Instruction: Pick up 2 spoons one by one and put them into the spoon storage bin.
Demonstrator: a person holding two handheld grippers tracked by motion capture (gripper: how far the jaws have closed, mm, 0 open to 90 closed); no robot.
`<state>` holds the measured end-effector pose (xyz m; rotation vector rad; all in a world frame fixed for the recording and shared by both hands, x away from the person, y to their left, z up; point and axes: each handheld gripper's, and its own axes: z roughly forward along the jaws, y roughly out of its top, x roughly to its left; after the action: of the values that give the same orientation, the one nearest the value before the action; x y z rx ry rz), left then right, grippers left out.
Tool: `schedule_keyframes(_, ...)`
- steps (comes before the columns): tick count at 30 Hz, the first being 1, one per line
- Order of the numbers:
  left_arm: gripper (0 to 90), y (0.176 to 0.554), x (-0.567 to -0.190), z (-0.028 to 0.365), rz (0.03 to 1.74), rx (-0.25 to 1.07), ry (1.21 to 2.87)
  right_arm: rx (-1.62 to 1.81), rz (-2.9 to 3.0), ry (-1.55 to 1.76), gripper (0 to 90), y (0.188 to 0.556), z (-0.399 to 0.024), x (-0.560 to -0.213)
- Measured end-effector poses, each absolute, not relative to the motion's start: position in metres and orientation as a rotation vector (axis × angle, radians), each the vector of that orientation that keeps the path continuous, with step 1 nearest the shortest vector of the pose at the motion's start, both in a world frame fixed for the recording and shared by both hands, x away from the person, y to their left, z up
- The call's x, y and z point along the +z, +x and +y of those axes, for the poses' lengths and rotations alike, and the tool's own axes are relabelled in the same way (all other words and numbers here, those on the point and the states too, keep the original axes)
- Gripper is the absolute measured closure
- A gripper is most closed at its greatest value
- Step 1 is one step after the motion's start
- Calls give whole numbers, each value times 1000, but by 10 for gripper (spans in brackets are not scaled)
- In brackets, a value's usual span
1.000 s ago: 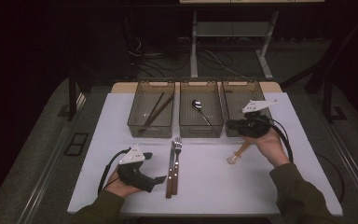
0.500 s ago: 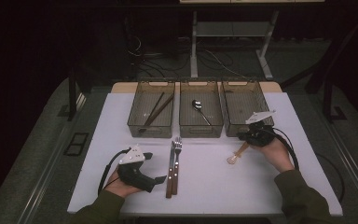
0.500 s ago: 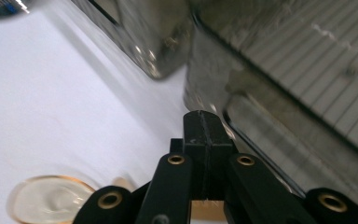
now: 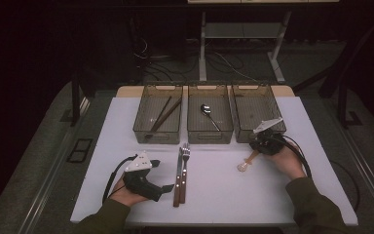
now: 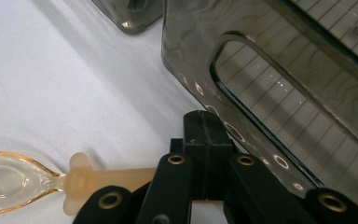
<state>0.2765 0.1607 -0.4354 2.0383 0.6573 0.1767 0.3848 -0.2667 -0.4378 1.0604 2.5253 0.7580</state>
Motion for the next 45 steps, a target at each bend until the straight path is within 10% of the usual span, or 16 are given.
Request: schedule_keyframes(45,0,276,-436,159,653,164,2043,735,2545,1073,900,374,-276,-432)
